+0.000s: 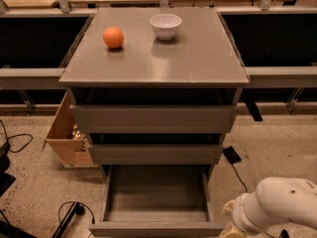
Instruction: Close bottom drawer
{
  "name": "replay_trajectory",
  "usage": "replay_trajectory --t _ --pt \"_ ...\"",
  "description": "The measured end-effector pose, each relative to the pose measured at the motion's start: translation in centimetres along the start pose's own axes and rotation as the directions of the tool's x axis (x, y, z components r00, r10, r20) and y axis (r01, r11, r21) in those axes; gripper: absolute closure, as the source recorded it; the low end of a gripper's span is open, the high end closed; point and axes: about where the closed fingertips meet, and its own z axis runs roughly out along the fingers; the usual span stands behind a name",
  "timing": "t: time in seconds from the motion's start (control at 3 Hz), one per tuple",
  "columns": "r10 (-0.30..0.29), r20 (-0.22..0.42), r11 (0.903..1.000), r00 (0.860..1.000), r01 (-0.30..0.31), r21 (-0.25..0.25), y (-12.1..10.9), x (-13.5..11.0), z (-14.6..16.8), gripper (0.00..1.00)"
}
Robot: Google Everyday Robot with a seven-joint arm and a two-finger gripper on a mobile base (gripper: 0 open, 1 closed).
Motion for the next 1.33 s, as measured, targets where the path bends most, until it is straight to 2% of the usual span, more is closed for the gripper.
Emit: replay_trajectory --t 0.33,0.67,1.0,1.33 --pt "-0.004 0.007 0.9996 1.000 0.004 -0.029 -1.2 1.3 4.9 0.73" --pt "0.024 0.015 0.9951 1.000 -0.022 -0.097 -1.7 2.0 9.1 1.00" --pt "0.024 0.015 0.9949 1.000 -0.022 -0.098 -1.7 2.0 9.2 1.00" --pt "0.024 0.051 0.9883 0.998 -0.016 -0.152 -1.1 2.3 12.5 1.00"
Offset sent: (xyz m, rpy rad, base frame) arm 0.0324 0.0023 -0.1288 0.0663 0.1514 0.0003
